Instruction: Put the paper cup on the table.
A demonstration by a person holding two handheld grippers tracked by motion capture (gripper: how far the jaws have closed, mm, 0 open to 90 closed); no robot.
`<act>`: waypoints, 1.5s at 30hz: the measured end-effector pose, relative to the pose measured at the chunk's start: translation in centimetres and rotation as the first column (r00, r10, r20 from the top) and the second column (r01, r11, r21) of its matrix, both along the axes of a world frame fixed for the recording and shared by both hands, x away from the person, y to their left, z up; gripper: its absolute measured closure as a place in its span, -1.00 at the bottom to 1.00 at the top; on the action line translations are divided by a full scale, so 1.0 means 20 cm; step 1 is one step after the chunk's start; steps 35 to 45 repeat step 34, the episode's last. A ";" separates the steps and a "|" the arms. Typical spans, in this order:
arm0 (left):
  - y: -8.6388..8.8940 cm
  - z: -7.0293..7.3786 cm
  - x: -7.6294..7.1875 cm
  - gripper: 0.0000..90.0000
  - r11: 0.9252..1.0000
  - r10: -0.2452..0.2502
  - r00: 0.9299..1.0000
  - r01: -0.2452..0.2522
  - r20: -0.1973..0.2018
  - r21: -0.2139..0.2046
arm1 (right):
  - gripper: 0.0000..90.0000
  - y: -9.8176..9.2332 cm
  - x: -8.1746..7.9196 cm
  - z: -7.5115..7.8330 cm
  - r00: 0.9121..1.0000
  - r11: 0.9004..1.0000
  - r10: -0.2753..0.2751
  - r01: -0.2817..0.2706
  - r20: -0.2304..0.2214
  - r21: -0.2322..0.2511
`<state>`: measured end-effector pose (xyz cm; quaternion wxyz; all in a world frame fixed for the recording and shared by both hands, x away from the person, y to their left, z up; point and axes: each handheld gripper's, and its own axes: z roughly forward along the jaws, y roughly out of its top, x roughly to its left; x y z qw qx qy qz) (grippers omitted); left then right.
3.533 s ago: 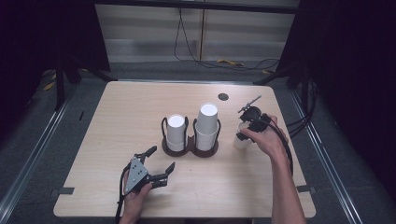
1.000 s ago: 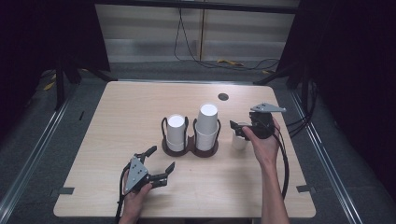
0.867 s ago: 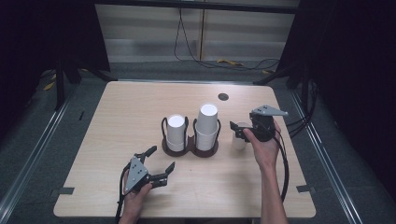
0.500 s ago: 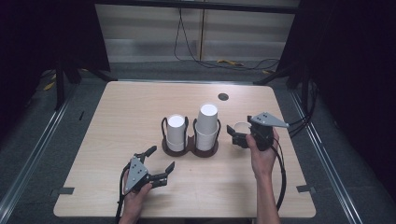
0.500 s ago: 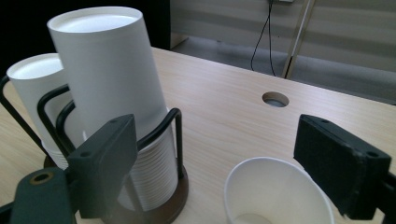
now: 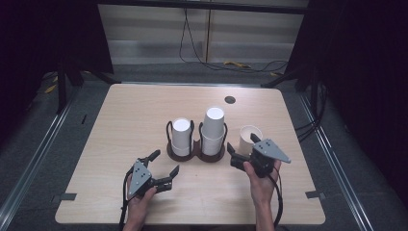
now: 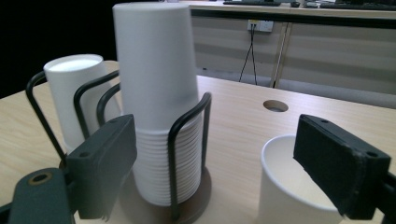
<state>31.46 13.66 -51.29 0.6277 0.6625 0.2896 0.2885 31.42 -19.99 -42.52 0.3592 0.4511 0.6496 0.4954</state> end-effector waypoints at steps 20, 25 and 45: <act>0.00 0.00 0.00 -0.66 0.999 0.031 0.999 -0.031 -0.011 -0.012 | -0.71 0.21 -0.09 -0.32 0.998 0.996 0.002 -0.008 0.070 0.085; 0.01 0.00 0.00 -0.66 0.999 0.037 0.999 -0.037 -0.017 -0.024 | -0.71 0.25 -0.09 -0.36 0.997 0.996 0.004 -0.010 0.072 0.091; 0.00 0.00 0.00 -0.66 0.999 0.034 0.999 -0.035 -0.011 -0.012 | -0.71 0.27 -0.08 -0.39 0.997 0.995 0.006 -0.013 0.077 0.100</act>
